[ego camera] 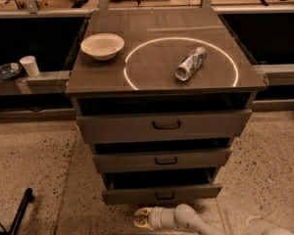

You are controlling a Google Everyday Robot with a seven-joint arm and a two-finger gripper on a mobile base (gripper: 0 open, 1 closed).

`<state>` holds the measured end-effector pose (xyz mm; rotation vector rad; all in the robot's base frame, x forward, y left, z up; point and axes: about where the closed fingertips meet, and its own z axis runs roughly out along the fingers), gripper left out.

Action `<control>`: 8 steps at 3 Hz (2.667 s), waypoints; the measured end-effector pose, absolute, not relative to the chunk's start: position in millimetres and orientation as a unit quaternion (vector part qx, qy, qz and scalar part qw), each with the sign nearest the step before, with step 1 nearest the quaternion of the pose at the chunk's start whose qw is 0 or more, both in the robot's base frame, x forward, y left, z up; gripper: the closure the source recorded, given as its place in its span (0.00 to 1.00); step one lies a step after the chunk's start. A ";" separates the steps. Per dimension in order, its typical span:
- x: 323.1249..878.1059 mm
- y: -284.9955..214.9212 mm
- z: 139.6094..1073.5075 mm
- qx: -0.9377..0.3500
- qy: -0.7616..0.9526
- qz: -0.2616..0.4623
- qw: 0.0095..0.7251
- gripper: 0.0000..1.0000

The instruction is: Close bottom drawer

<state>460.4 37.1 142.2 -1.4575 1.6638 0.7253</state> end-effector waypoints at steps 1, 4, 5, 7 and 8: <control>485.5 29.3 136.1 -0.571 0.663 0.276 0.398 0.85; 532.5 20.8 133.6 -0.569 0.676 0.237 0.403 0.51; 531.0 25.8 128.9 -0.584 0.669 0.251 0.385 0.28; 528.4 28.7 128.3 -0.587 0.666 0.256 0.382 0.00; 528.4 28.7 128.3 -0.587 0.666 0.256 0.382 0.00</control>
Offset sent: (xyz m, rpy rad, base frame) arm 0.0809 -0.0269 -0.0078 -0.0722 -0.0545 -0.0926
